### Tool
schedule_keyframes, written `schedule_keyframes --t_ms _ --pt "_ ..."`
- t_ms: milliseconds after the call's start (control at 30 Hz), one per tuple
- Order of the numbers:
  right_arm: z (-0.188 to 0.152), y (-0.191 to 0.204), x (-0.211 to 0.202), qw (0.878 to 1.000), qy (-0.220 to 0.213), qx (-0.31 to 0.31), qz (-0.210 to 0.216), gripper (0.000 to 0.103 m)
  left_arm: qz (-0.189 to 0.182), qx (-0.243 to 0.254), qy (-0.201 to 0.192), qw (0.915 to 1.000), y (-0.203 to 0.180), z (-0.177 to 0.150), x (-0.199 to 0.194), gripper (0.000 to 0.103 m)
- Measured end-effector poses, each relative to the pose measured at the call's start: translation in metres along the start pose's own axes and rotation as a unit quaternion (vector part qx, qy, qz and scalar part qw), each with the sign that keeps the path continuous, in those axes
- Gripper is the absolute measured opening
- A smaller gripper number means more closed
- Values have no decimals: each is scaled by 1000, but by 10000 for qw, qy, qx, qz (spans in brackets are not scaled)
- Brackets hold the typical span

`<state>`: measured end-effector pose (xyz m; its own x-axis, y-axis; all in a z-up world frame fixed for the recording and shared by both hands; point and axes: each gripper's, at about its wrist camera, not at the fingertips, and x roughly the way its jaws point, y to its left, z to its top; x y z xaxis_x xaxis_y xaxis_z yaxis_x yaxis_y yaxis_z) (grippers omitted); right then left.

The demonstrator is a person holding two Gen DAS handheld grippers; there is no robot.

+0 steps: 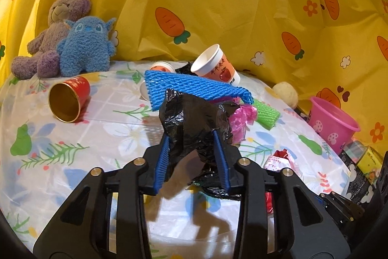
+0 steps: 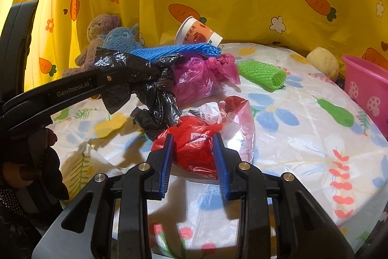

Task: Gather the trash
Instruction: 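Close the left tool on the black bag while the right tool grasps the red-and-white bag, then carry the black bag in the left tool while the right tool carries the red bag to the pink bucket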

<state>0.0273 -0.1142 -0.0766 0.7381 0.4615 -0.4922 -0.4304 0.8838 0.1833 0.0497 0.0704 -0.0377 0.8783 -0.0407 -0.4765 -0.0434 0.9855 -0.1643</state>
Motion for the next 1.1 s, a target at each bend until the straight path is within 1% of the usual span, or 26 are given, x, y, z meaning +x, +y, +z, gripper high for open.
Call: schedule_keyframes --t_ms 33,67,133,200,433,700,933,1100 --pt "0 -2 -1 10000 -10 8 -7 32 -56 -24 19 10000 0 0 2 22" --pt "1 -3 -3 10000 -24 19 -16 32 -111 -34 30 9999 -1 1 3 19" --pt "1 -7 -5 10000 -52 41 -37 29 -150 -49 36 9999 -2 1 5 4" --pt "2 -11 -8 9999 -78 55 -67 28 -204 -36 -12 9998 -4 2 3 1" --pt "1 -24 -6 9999 -31 142 -84 23 -300 -30 -235 9993 -12 10 -13 0" --pt "7 -34 -15 9995 -179 251 -76 23 -549 139 -482 9972 -31 19 -32 0" --pt "17 -49 -28 9984 -397 366 -194 23 -742 261 -487 9957 -50 26 -27 0" --pt "31 -66 -37 9964 -609 431 -395 23 -900 395 -505 9939 -69 36 -21 0"
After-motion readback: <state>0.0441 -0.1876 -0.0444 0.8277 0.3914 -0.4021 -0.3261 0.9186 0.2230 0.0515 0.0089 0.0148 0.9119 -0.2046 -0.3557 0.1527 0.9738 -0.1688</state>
